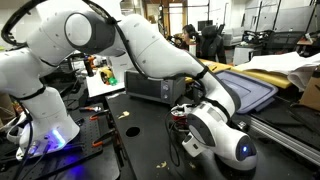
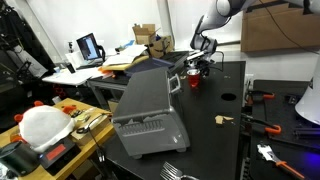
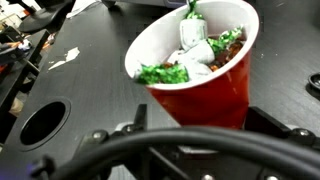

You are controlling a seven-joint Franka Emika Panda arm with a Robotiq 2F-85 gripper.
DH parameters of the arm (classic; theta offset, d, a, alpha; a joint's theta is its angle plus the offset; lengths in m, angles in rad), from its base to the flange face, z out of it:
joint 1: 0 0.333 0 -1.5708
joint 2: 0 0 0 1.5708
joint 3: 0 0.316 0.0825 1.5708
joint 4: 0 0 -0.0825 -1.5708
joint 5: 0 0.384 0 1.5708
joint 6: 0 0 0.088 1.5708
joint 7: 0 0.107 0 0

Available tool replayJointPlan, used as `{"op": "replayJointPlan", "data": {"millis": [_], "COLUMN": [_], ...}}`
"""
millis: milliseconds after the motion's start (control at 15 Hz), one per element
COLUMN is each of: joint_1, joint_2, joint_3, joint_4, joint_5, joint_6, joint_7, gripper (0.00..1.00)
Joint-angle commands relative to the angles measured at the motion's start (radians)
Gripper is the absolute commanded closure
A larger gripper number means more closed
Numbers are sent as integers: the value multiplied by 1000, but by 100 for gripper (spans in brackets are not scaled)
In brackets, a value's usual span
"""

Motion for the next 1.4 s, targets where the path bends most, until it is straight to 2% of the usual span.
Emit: {"op": "replayJointPlan", "data": {"millis": [0, 133, 200, 267, 467, 800, 933, 1067, 1333], "joint_1": [-2, 2, 2, 1, 1, 7, 8, 8, 16], "joint_2": [25, 30, 31, 33, 34, -7, -20, -39, -100], "joint_3": [15, 18, 20, 22, 23, 7, -3, -16, -59], "joint_4": [34, 37, 38, 39, 38, -1, -11, -25, -69], "joint_5": [-17, -20, -21, -21, -21, -24, -31, -38, -84], "joint_6": [-32, -34, -37, -39, -39, -16, -14, -8, 22], "joint_7": [-14, -15, -18, -21, -24, -46, -62, -80, -125], "gripper": [0, 0, 25, 26, 51, 84, 87, 94, 93]}}
